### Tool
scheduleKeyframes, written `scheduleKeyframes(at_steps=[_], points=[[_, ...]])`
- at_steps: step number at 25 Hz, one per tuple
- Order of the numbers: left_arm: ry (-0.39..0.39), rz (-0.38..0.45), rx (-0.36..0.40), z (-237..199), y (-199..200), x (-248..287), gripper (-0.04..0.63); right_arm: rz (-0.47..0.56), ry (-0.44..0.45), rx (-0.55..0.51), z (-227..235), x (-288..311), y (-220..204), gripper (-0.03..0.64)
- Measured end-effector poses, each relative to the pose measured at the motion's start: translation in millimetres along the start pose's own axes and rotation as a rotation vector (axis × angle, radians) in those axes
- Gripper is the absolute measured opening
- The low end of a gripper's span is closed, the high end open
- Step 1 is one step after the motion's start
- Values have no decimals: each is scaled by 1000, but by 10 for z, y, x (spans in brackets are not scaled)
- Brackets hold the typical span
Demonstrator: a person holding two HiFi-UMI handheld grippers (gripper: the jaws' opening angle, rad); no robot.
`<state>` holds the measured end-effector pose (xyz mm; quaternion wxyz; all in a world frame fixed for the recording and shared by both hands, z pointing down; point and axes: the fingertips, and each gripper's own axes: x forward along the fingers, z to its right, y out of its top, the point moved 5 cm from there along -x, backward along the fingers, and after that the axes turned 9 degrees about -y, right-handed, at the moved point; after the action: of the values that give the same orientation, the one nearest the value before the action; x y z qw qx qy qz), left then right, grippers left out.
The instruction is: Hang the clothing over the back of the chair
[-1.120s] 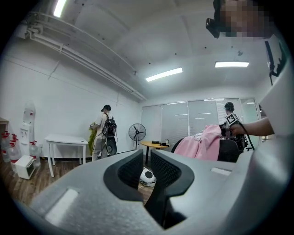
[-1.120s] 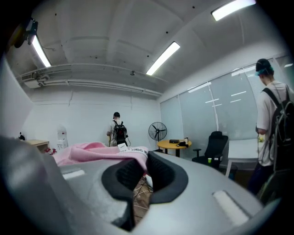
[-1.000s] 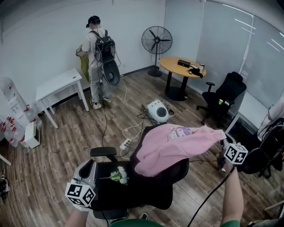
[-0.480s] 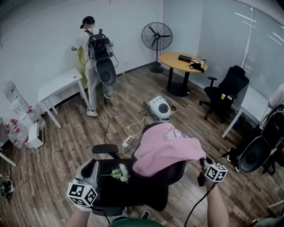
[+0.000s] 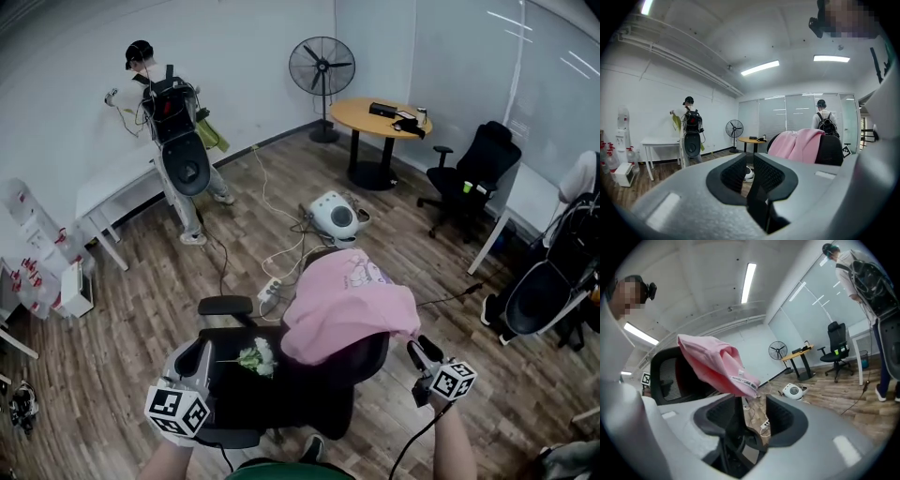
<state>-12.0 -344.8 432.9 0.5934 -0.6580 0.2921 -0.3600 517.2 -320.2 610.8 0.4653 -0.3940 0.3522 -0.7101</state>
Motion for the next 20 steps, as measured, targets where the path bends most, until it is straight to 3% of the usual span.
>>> scheduleKeyframes(at_steps=[3, 7, 10, 14, 20], points=[[-41, 5, 6, 90, -20, 8, 55, 34, 5, 64, 74, -370, -63, 222], [-78, 23, 8, 66, -26, -57, 55, 97, -106, 70, 110, -835, 4, 222], [-98, 41, -6, -27, -23, -159, 55, 150, -193, 19, -9, -1123, 155, 220], [-120, 64, -17, -200, -24, -385, 55, 221, -280, -75, -428, -1409, 403, 151], [-145, 85, -28, -457, -72, -834, 55, 314, -326, -173, -1335, -1701, 600, 77]])
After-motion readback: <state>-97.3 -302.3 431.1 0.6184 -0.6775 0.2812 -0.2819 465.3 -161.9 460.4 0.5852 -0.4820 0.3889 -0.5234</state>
